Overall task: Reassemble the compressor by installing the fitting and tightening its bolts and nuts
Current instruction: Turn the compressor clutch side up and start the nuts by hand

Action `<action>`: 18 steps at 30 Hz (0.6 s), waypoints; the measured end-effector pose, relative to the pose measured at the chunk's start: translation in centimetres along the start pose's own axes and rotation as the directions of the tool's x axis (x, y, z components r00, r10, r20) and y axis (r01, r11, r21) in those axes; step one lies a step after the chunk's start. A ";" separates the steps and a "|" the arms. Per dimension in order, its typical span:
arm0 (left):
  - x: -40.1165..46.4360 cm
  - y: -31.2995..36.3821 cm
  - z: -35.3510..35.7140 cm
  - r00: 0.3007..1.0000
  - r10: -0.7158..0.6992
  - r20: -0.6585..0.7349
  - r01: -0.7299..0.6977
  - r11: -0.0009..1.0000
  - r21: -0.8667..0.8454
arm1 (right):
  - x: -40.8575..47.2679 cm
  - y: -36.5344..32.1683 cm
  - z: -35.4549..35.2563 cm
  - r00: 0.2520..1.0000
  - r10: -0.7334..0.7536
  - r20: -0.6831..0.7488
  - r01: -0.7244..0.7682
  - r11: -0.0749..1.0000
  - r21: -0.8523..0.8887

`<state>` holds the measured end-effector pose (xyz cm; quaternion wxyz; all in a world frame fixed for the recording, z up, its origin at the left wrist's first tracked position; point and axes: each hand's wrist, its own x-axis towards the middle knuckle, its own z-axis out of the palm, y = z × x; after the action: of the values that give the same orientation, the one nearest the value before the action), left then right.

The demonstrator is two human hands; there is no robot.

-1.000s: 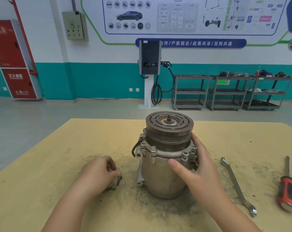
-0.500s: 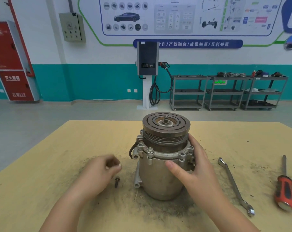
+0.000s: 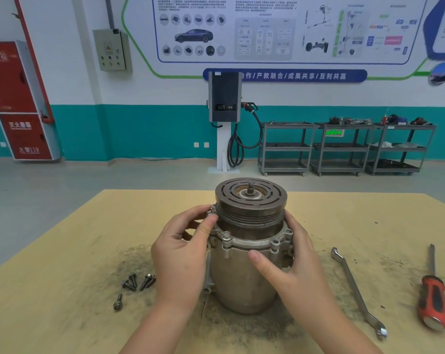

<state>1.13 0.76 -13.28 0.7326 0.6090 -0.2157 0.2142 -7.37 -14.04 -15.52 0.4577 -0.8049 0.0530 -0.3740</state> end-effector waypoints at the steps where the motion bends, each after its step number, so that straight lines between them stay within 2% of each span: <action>1: 0.1 -0.1 0.0 1.000 0.007 -0.010 -0.007 1.000 0.004 | 0.0 0.0 0.0 1.000 0.003 0.002 -0.003 1.000 0.009; 5: 0.2 -0.3 -0.1 0.999 0.050 0.012 -0.050 0.996 0.071 | -0.1 0.0 0.1 1.000 0.011 0.006 -0.011 1.000 0.026; 10: 0.5 -0.5 -1.4 0.962 0.212 0.175 -0.243 0.952 0.184 | -0.1 0.1 0.0 1.000 0.009 0.013 -0.010 1.000 0.025; 18: 1.4 -0.7 -3.1 0.918 0.222 0.327 -0.328 0.890 0.317 | -0.1 0.4 0.0 0.999 0.016 0.027 -0.017 1.000 0.010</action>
<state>2.88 3.76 -13.56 0.5298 0.7216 -0.3590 0.2640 -7.31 -14.20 -15.87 0.4655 -0.8071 0.0516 -0.3596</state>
